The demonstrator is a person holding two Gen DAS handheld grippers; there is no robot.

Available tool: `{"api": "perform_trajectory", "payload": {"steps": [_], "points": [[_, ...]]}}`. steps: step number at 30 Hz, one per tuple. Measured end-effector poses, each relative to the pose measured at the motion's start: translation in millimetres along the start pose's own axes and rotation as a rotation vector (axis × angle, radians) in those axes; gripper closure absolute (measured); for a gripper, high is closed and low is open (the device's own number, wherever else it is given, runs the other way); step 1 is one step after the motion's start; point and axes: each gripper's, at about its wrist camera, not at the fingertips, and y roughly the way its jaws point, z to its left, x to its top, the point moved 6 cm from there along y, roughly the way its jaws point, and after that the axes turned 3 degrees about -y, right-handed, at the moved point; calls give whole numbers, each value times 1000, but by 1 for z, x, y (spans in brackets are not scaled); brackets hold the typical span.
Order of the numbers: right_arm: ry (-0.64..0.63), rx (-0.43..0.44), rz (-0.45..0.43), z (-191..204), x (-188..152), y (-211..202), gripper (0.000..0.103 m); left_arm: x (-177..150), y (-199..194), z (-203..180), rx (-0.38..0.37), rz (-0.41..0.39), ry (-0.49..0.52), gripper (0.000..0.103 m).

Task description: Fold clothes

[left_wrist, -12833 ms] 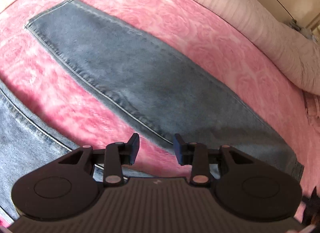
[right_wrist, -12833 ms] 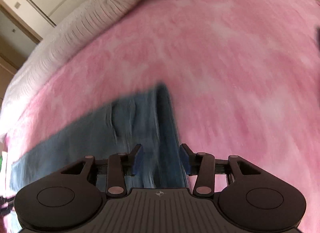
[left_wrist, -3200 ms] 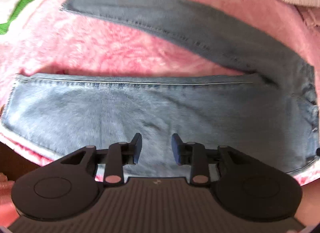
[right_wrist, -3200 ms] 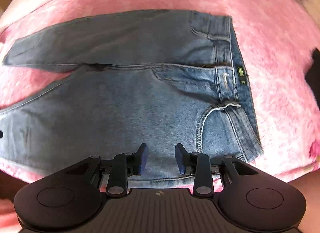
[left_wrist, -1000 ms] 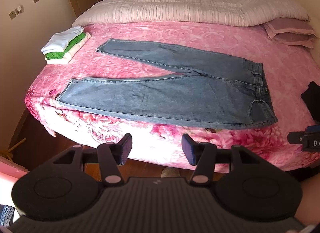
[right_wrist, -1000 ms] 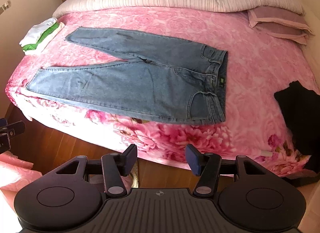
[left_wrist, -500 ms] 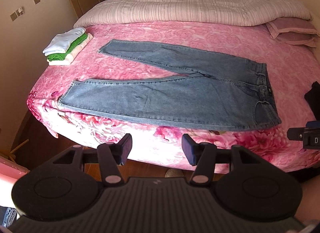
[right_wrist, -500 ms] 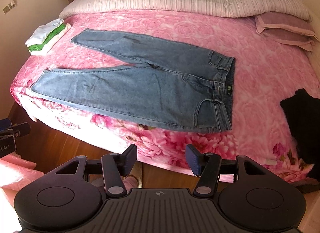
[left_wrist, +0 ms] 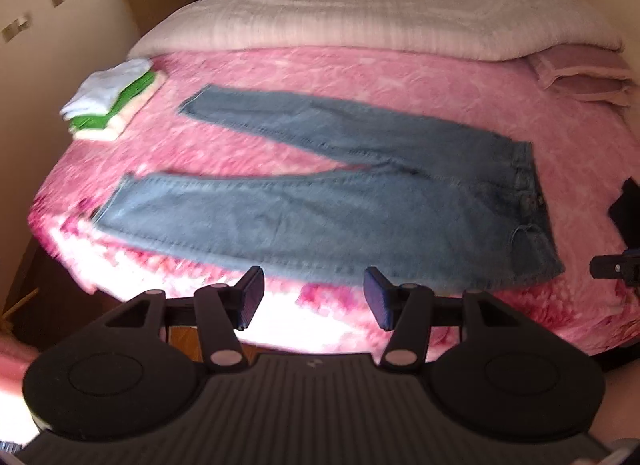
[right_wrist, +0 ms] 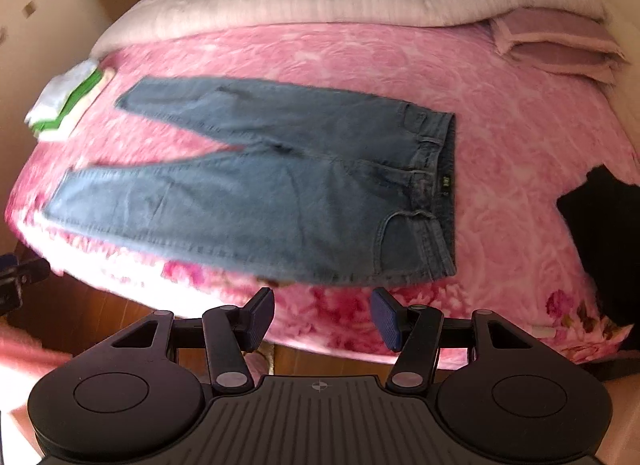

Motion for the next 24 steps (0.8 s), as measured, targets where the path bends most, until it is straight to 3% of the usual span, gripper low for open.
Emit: {"api": "perform_trajectory", "payload": {"steps": [4,9,17,24], "points": [[70,-10,-69,-31,30,10,46,38,28,8,-71,-42,18,52],[129,-24,-142,-67,70,30,46,92,86,23,-172,-24,51,54],[243,-28,-44,-76,118,108,46,170,205,24,-325,95,244,54],[289,-75,22,-80,147,193,46,216,322,13,-438,157,420,55]]}}
